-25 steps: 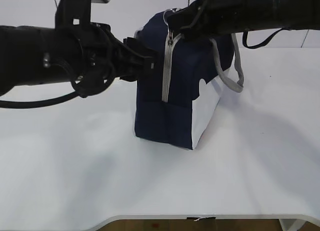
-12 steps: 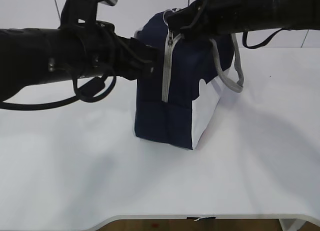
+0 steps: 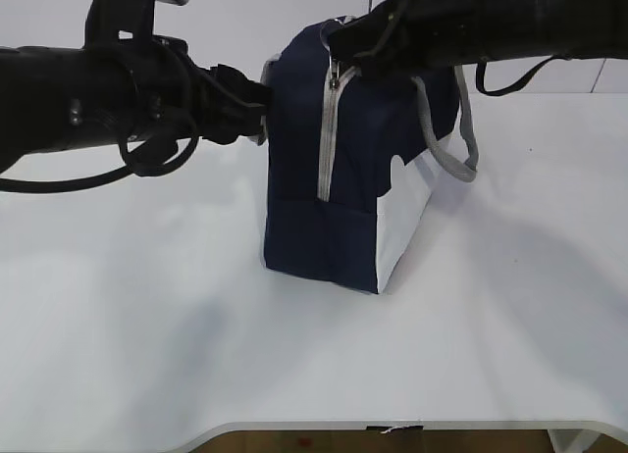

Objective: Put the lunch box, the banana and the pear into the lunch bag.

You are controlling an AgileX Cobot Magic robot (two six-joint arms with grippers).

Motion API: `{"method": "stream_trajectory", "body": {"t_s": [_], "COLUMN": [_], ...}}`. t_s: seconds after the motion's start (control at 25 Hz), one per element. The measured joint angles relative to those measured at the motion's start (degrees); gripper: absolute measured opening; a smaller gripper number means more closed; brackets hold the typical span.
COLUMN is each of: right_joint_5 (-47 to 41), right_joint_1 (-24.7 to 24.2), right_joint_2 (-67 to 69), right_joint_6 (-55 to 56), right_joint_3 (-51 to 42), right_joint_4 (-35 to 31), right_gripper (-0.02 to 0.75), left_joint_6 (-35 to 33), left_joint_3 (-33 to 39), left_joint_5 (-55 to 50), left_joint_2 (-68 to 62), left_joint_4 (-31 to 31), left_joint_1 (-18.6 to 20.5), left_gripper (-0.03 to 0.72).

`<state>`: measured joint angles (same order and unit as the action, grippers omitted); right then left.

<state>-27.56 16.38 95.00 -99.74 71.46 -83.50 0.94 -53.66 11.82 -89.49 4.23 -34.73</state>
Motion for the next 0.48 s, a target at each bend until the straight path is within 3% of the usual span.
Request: {"method": "stream_trajectory", "body": {"t_s": [0.48], "right_joint_5": [0.0], "right_joint_1": [0.0], "right_joint_2": [0.0], "right_joint_6": [0.0], "right_joint_3": [0.0], "right_joint_4": [0.0], "right_gripper": [0.006], "left_joint_6": [1.6], "left_joint_3": [0.0], "left_joint_5": [1.5], "left_joint_2": [-2.1], "left_joint_4": [-0.2], "left_joint_1": [-2.1], "left_gripper": [0.403]}}
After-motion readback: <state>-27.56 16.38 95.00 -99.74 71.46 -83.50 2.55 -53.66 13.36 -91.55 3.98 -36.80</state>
